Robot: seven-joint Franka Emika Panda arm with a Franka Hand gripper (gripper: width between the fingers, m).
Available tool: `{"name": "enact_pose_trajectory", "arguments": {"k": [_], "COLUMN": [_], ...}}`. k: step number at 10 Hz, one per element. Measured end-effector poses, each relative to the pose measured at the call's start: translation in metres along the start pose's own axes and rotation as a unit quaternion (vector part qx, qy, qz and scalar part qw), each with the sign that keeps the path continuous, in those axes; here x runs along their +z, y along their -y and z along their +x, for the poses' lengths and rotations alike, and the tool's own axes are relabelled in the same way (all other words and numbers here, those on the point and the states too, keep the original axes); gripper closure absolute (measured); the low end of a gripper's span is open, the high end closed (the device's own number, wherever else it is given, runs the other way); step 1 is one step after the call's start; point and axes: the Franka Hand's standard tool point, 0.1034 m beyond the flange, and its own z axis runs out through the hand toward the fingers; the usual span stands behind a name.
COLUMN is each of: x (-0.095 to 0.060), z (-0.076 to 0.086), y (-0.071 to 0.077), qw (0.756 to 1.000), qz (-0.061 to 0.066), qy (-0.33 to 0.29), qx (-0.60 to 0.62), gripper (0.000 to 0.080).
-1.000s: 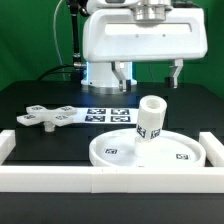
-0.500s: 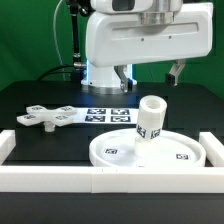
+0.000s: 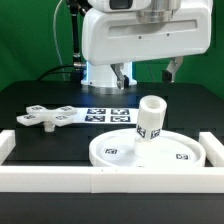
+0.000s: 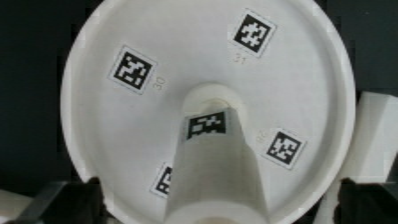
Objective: Assemble round table
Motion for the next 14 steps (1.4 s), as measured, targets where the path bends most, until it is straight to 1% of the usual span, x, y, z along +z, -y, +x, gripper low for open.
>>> {"name": "enact_pose_trajectory", "arguments": {"k": [3, 4, 8, 10, 14], "x": [0.01, 0.012, 0.012, 0.021, 0.032], "z": [0.021, 0.02, 0.02, 0.024, 0.025], "y": [-0.001, -0.002, -0.002, 0.002, 0.0], "qw": [1.0, 1.0, 1.0, 1.0, 1.0], "qz": [-0.002, 0.003, 0.003, 0.003, 0.003], "qy": [-0.018, -0.018, -0.017, -0.014, -0.014], "qx": [0.007, 0.011, 0.01, 0.005, 0.001], "gripper": [0.015, 0.015, 0.015, 0.015, 0.015]}}
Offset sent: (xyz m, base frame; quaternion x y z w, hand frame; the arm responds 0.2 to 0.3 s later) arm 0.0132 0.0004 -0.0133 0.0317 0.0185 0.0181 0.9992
